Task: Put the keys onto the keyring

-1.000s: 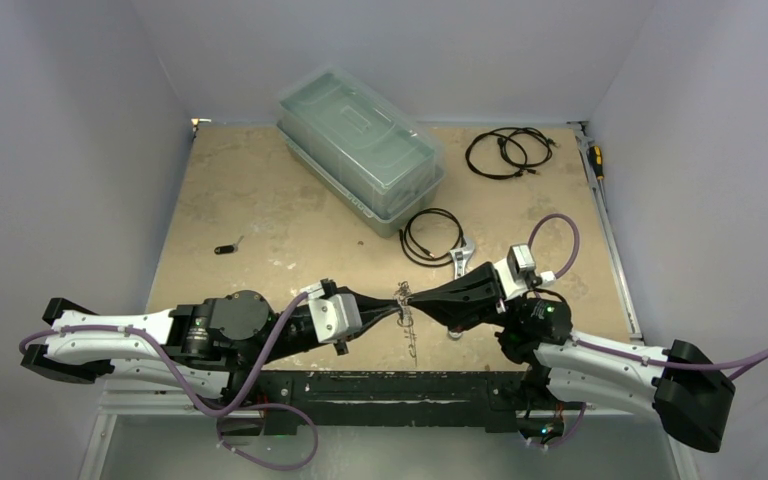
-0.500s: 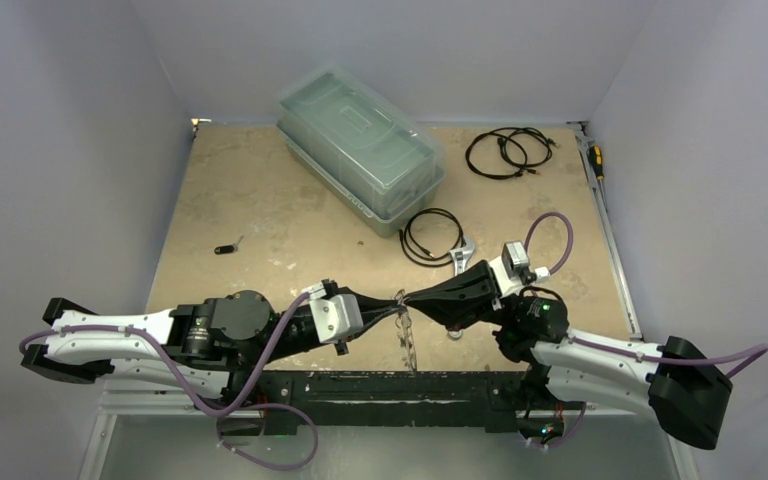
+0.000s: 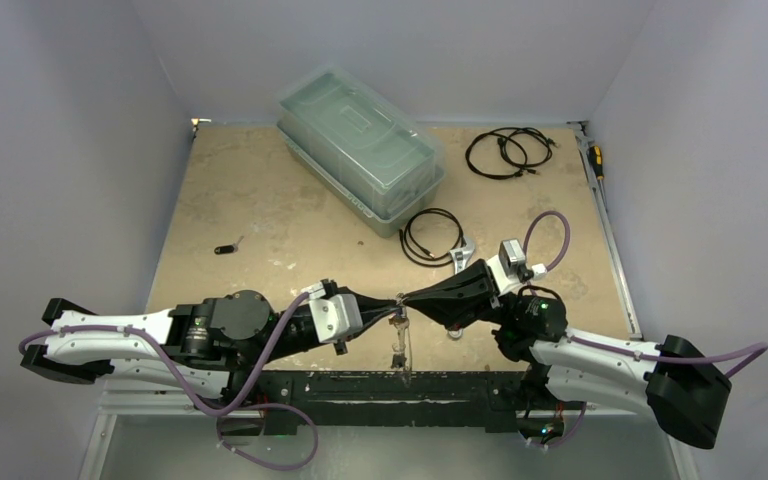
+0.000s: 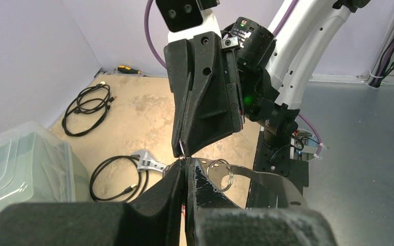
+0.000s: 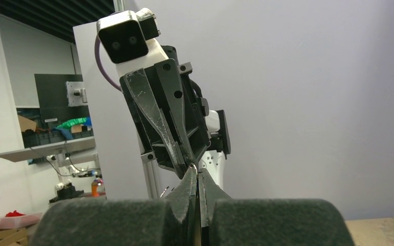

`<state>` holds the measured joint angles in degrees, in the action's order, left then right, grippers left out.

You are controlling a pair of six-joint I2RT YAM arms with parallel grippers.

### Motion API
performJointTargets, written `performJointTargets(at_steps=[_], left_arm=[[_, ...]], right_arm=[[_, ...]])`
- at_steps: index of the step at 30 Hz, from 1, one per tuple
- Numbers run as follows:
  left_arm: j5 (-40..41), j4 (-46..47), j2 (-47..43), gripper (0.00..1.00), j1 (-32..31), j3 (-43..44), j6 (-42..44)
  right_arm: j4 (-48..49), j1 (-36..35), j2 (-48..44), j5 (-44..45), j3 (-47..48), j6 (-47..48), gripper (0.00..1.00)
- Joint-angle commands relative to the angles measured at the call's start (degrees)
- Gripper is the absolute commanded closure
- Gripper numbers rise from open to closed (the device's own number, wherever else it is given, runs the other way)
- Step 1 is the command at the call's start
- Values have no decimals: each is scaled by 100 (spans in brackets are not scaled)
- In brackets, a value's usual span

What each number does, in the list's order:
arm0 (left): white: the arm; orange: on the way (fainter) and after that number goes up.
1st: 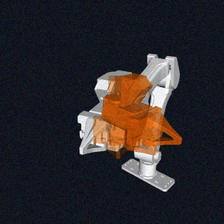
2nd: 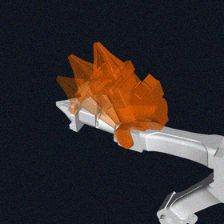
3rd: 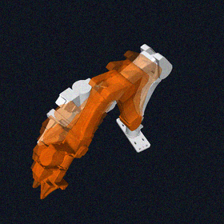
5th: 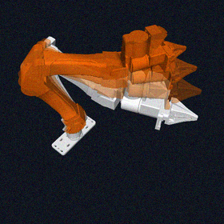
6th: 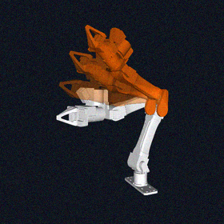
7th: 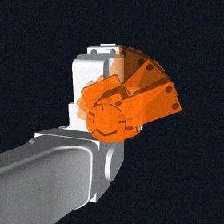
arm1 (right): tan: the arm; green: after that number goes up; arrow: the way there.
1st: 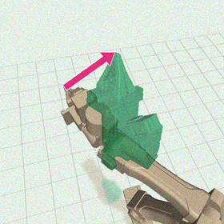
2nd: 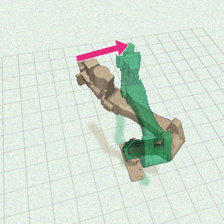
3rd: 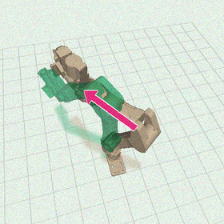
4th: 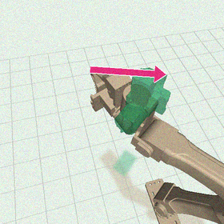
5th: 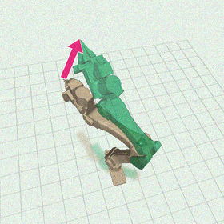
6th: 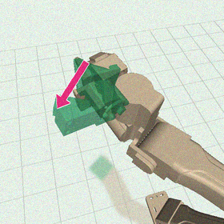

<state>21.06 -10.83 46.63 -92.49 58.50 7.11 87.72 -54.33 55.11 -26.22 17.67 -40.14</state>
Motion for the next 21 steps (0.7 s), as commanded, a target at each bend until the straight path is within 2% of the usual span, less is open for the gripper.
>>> performJointTargets(at_steps=[1,14,21], left_arm=[[-295,206,-79,100,-32,172,-60],[-392,204,-66,100,-32,145,-84],[-256,199,-58,100,-32,153,-103]], right_arm=[[1097,71,1,208,167,-55,100],[1201,106,-30,319,192,-68,100],[1359,115,-14,98,251,-133,100]])
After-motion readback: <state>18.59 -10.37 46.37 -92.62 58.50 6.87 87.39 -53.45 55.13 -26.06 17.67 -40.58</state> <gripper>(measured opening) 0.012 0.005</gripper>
